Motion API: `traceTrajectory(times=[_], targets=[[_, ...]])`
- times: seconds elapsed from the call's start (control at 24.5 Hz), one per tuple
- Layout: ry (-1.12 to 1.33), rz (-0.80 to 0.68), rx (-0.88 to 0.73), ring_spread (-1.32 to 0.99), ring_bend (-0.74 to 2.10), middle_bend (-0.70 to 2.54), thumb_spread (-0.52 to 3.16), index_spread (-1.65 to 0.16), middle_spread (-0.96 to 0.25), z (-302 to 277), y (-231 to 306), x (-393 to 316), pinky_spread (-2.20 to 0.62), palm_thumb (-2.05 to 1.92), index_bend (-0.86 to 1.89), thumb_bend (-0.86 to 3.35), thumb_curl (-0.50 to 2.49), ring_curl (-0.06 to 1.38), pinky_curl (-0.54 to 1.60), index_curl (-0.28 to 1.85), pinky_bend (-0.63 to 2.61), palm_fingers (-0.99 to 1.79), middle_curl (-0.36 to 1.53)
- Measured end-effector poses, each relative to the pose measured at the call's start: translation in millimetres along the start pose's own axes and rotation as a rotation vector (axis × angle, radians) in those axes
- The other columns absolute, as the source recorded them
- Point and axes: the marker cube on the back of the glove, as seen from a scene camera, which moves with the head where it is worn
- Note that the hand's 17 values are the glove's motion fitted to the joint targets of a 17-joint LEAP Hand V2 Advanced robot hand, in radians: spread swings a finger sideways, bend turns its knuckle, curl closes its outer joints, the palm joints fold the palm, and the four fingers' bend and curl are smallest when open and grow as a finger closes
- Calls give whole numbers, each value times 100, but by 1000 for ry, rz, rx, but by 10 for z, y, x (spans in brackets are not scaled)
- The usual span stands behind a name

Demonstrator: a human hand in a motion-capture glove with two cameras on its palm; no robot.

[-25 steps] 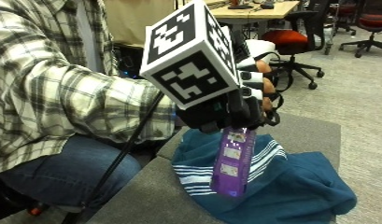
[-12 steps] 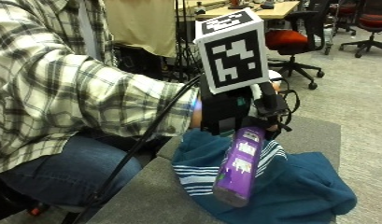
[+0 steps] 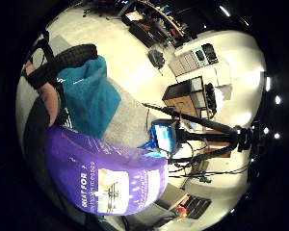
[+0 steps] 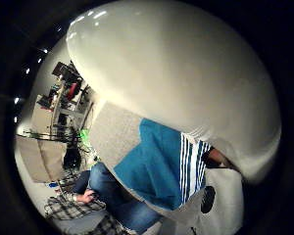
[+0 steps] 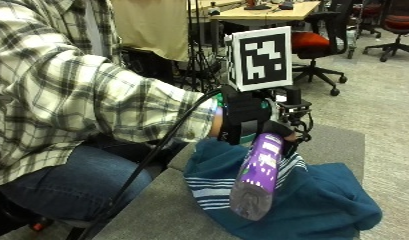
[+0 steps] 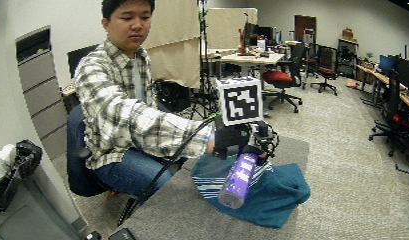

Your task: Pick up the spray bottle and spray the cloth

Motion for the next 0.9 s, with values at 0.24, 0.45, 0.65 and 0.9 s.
traceTrajectory(times=[0.24,0.45,0.65,0.9], targets=[[113,-57,-61,-21,53,41,32,-29,-17,95,30,-92,-16,111,14,-3,79,49,41,42,51,116,54],[151,-89,-71,-21,53,41,31,-29,-16,148,29,-195,-17,111,15,-3,79,49,41,42,51,117,55],[116,-68,-62,-21,53,42,31,-29,-16,137,42,-179,-17,110,15,-3,80,49,41,43,51,117,55],[-132,44,12,-21,53,42,31,-29,-16,34,69,-50,-17,110,15,-3,80,49,42,43,51,117,55]])
